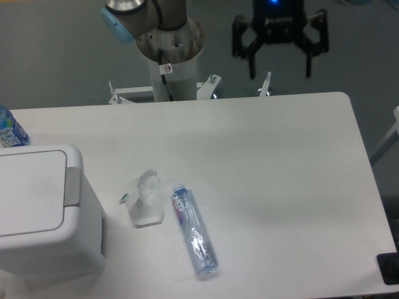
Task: Open the trash can
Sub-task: 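Move the open gripper down toward the white trash can lid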
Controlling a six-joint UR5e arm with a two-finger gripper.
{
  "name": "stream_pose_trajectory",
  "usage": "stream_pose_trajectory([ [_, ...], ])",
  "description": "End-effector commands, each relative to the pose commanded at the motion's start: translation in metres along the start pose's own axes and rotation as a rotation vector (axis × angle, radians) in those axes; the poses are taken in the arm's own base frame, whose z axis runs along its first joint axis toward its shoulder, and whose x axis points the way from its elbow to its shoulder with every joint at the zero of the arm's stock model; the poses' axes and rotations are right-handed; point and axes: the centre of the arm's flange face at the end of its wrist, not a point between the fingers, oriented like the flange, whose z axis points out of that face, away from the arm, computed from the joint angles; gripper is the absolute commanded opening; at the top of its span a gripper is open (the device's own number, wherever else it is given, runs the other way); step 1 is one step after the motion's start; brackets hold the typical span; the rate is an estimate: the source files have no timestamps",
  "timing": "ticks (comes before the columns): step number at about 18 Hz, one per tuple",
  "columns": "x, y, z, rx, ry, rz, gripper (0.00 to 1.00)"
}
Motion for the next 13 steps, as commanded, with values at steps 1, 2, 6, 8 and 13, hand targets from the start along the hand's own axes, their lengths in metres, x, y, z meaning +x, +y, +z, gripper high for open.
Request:
stream_pose_trajectory([
  [1, 0.009, -0.005, 0.002, 0.01, 0.006, -0.019, 1.0],
  [2, 0.02, -0.009, 0.007, 0.011, 0.017, -0.036, 1.0],
  [6, 0.076, -0.031, 0.026, 0.022, 0.072, -0.107, 1.0],
  [8, 0.099, -0.036, 0.037, 0.005, 0.099, -0.14, 1.0],
  [13, 0.151, -0.049, 0.055, -0.025, 0.155, -0.216, 1.0],
])
